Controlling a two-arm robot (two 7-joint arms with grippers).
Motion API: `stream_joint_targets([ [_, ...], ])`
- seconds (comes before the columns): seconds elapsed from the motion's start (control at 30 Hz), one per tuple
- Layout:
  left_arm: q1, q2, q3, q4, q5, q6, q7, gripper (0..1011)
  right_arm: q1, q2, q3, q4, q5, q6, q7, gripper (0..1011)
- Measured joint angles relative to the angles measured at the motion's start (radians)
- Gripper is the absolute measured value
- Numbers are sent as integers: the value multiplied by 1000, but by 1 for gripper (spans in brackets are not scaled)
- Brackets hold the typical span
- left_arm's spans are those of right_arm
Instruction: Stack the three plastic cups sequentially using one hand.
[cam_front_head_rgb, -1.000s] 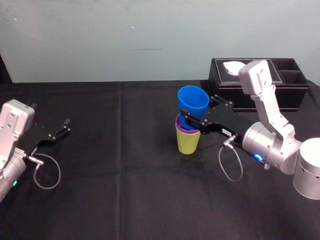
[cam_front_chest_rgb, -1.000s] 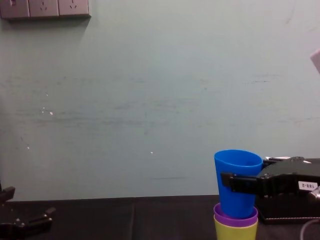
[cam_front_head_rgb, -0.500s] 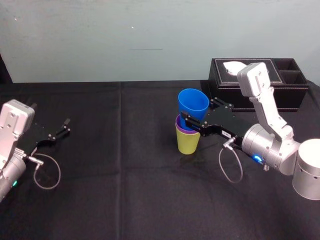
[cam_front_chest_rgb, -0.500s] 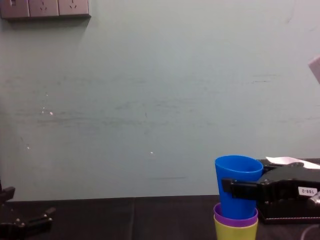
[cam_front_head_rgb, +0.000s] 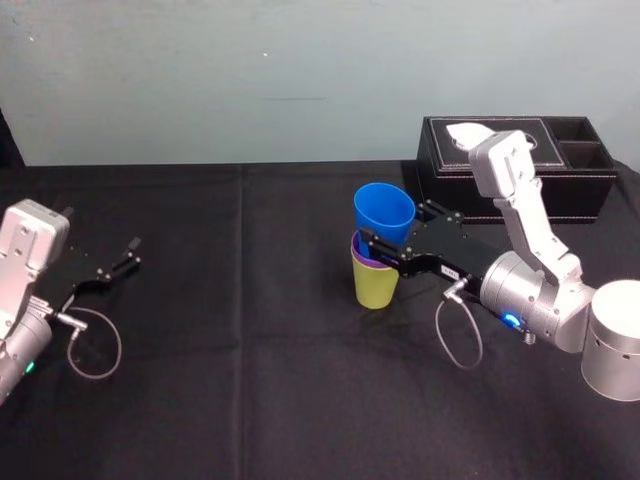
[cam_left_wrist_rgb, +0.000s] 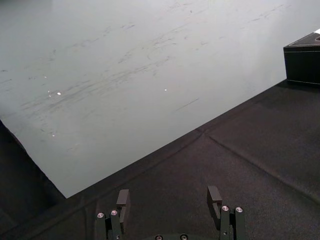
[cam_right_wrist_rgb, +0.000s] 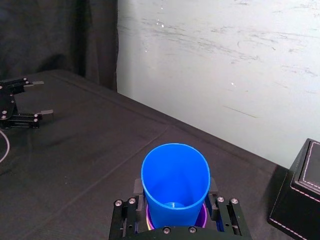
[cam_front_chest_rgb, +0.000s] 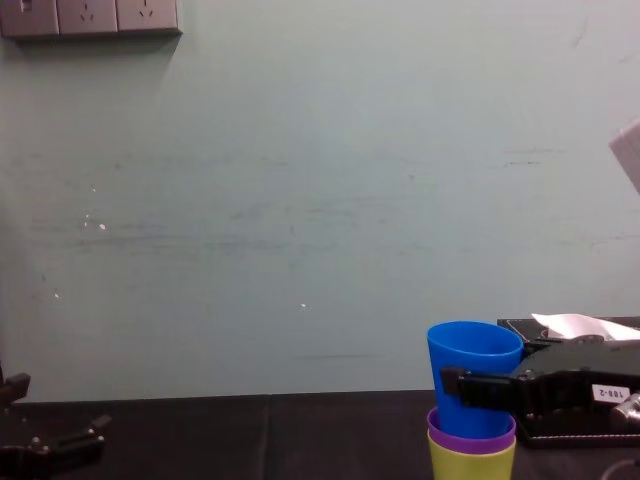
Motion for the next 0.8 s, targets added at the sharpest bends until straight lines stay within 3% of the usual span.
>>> stream_joint_targets([
  [0.3,0,0,0,0,0,0,0,1010,0,1,1,-2,1,0,0,744],
  [0.63,0,0,0,0,0,0,0,1010,-1,1,1,-3,1,0,0,1003],
  [0.8,0,0,0,0,0,0,0,1010,-1,1,2,-4,2,0,0,1004],
])
